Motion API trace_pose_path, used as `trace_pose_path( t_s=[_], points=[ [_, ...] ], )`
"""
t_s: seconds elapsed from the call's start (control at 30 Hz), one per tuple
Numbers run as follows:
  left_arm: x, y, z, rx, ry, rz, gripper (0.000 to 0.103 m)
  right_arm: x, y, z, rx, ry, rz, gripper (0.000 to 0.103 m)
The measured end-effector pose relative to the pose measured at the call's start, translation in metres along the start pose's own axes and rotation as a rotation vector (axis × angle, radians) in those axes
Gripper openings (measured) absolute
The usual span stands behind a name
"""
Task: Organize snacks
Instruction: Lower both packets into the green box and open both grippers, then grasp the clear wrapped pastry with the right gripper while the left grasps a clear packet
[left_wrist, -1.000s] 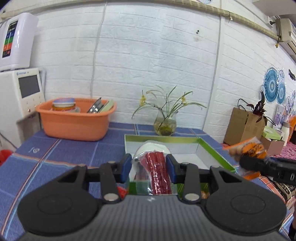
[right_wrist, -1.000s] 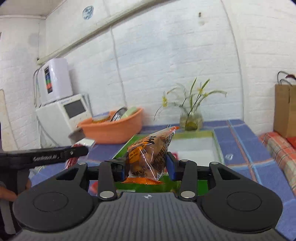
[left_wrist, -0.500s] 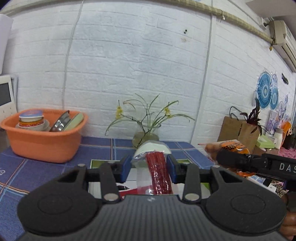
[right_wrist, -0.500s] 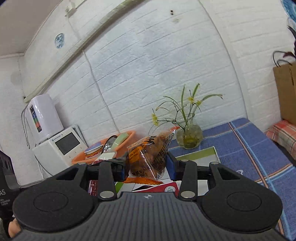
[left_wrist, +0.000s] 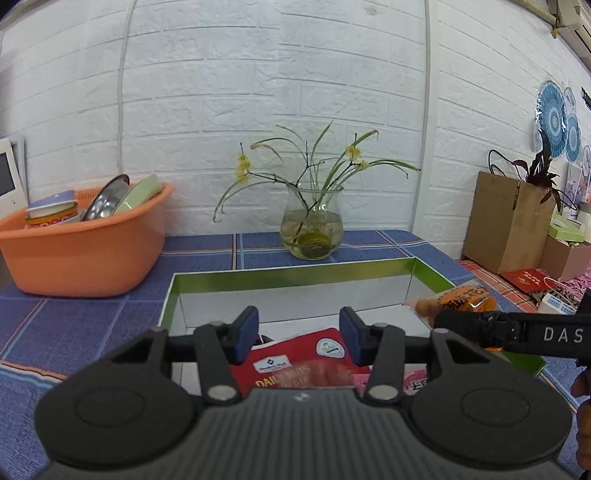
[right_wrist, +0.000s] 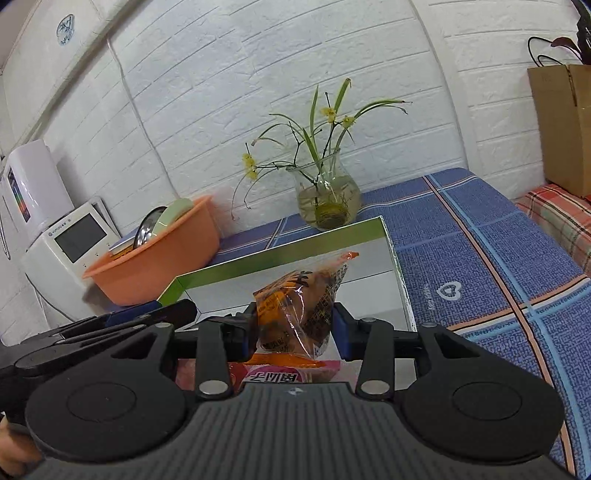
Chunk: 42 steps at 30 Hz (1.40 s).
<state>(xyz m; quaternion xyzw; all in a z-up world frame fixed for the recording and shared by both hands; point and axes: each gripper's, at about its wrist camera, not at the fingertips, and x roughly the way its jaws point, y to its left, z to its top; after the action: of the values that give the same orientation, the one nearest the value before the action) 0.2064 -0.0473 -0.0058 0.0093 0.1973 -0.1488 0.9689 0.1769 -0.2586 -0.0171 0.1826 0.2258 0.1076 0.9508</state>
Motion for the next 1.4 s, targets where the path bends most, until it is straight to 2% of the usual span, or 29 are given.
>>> trace_pose_path(
  t_s=[0.1, 0.13, 0.17, 0.2, 0.27, 0.37, 0.53, 0.7, 0.73, 0.8, 0.87, 0.97, 1.03, 1.13, 1.23, 1.27, 1.33, 1.4],
  points=[
    [-0.001, 0.002, -0.001, 0.003, 0.008, 0.005, 0.055, 0.004, -0.007, 0.001, 0.045, 0.017, -0.008, 0.087],
    [-0.003, 0.004, -0.001, -0.001, 0.012, 0.009, 0.055, 0.005, -0.009, 0.002, 0.059, 0.022, -0.005, 0.095],
    [-0.006, 0.005, -0.001, -0.008, 0.012, 0.007, 0.056, 0.004, -0.01, 0.002, 0.063, 0.019, 0.001, 0.098],
    [-0.009, 0.007, -0.001, -0.016, 0.008, 0.002, 0.058, 0.003, -0.01, 0.002, 0.06, 0.012, 0.005, 0.098],
    [-0.014, 0.01, -0.001, -0.029, 0.008, 0.011, 0.059, -0.001, -0.008, 0.003, 0.049, 0.0, 0.001, 0.101],
    [-0.021, 0.013, -0.001, -0.037, 0.022, 0.02, 0.059, -0.004, -0.007, 0.004, 0.044, -0.02, 0.005, 0.101],
    [-0.041, 0.011, -0.002, -0.037, 0.038, -0.015, 0.06, -0.013, -0.004, 0.01, 0.032, -0.057, 0.022, 0.101],
    [-0.079, 0.016, -0.011, 0.005, -0.012, 0.006, 0.063, -0.027, 0.001, 0.015, -0.012, -0.093, 0.048, 0.1],
    [-0.086, 0.02, -0.016, 0.006, -0.015, 0.015, 0.063, -0.03, 0.003, 0.015, -0.027, -0.1, 0.051, 0.099],
    [-0.101, 0.028, -0.028, 0.004, -0.018, 0.017, 0.063, -0.036, 0.007, 0.018, -0.059, -0.096, 0.052, 0.084],
    [-0.114, 0.035, -0.042, 0.019, -0.01, 0.015, 0.063, -0.043, 0.012, 0.018, -0.082, -0.049, 0.058, 0.049],
    [-0.121, 0.038, -0.058, 0.079, 0.016, -0.017, 0.063, -0.056, 0.023, 0.003, -0.169, 0.033, 0.113, 0.045],
    [-0.119, 0.039, -0.066, 0.097, 0.042, -0.06, 0.063, -0.067, 0.03, -0.014, -0.249, 0.08, 0.128, 0.048],
    [-0.109, 0.038, -0.074, 0.11, 0.073, -0.074, 0.063, -0.079, 0.031, -0.038, -0.335, 0.126, 0.134, 0.057],
    [-0.097, 0.037, -0.078, 0.134, 0.11, -0.077, 0.063, -0.081, 0.027, -0.053, -0.358, 0.151, 0.103, 0.064],
    [-0.095, 0.036, -0.08, 0.142, 0.119, -0.083, 0.063, -0.079, 0.026, -0.056, -0.367, 0.162, 0.091, 0.07],
    [-0.094, 0.032, -0.083, 0.182, 0.118, -0.091, 0.063, -0.074, 0.023, -0.059, -0.38, 0.172, 0.065, 0.078],
    [-0.093, 0.026, -0.086, 0.225, 0.12, -0.106, 0.063, -0.068, 0.021, -0.061, -0.375, 0.178, 0.044, 0.082]
  ],
)
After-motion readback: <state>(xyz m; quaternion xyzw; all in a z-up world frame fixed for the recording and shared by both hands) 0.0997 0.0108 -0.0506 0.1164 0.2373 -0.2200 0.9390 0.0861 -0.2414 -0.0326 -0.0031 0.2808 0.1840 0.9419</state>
